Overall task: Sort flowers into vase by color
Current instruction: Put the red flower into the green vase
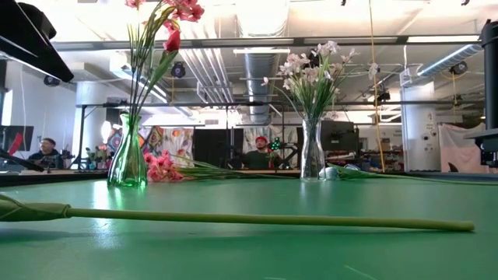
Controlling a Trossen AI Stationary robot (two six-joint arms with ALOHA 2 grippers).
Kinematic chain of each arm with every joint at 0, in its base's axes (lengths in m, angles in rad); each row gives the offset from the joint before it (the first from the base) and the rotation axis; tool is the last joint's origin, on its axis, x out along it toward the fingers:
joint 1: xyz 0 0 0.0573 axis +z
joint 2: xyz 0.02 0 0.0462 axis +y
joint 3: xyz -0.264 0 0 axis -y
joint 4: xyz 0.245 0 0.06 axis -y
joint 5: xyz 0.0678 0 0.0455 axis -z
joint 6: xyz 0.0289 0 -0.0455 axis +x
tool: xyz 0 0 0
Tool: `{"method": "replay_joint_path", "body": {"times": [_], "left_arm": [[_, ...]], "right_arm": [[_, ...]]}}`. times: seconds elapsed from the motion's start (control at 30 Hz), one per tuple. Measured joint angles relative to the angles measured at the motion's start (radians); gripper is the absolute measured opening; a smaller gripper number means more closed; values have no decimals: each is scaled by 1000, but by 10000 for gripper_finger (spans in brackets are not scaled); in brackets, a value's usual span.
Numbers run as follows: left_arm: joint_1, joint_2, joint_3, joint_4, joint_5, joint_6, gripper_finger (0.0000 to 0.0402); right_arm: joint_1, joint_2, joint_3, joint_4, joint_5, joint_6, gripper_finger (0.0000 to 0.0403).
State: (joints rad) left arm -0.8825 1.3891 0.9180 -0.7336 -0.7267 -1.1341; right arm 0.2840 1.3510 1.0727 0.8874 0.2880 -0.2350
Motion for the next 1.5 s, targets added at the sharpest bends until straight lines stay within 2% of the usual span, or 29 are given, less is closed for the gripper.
{"method": "replay_joint_path", "body": {"times": [0.2, 0.5, 0.63, 0.77, 0.87, 0.97, 1.03, 1.07, 1.2, 1.33, 1.5], "left_arm": [[0, 0, 0, 9, -19, 17, 274], [1, 0, 7, 65, -71, 86, 274], [1, 0, 26, 206, -79, 280, 274], [7, 0, 37, 417, -122, 556, 274], [13, 0, 37, 593, -243, 767, 274], [29, 0, 37, 762, -420, 931, 274], [47, -2, 37, 863, -467, 1024, 274], [57, -2, 37, 903, -455, 1062, 274], [106, 0, 37, 979, -303, 1132, 274], [151, 0, 37, 1003, -303, 1135, 274], [192, 0, 36, 1118, -276, 1215, 274]], "right_arm": [[0, 1, -140, 232, -1, -18, 12], [1, 24, -218, 265, -45, -19, 12], [5, 65, -230, 280, -122, -10, 12], [19, 127, -230, 303, -131, -10, 12], [29, 176, -229, 339, -132, -11, 12], [35, 213, -219, 352, -131, -15, 12], [39, 239, -211, 350, -131, -10, 12], [39, 252, -203, 349, -131, -10, 12], [46, 291, -169, 348, -131, -16, 12], [52, 312, -147, 315, -131, -30, 12], [52, 321, -136, 289, -130, -38, 12]]}}
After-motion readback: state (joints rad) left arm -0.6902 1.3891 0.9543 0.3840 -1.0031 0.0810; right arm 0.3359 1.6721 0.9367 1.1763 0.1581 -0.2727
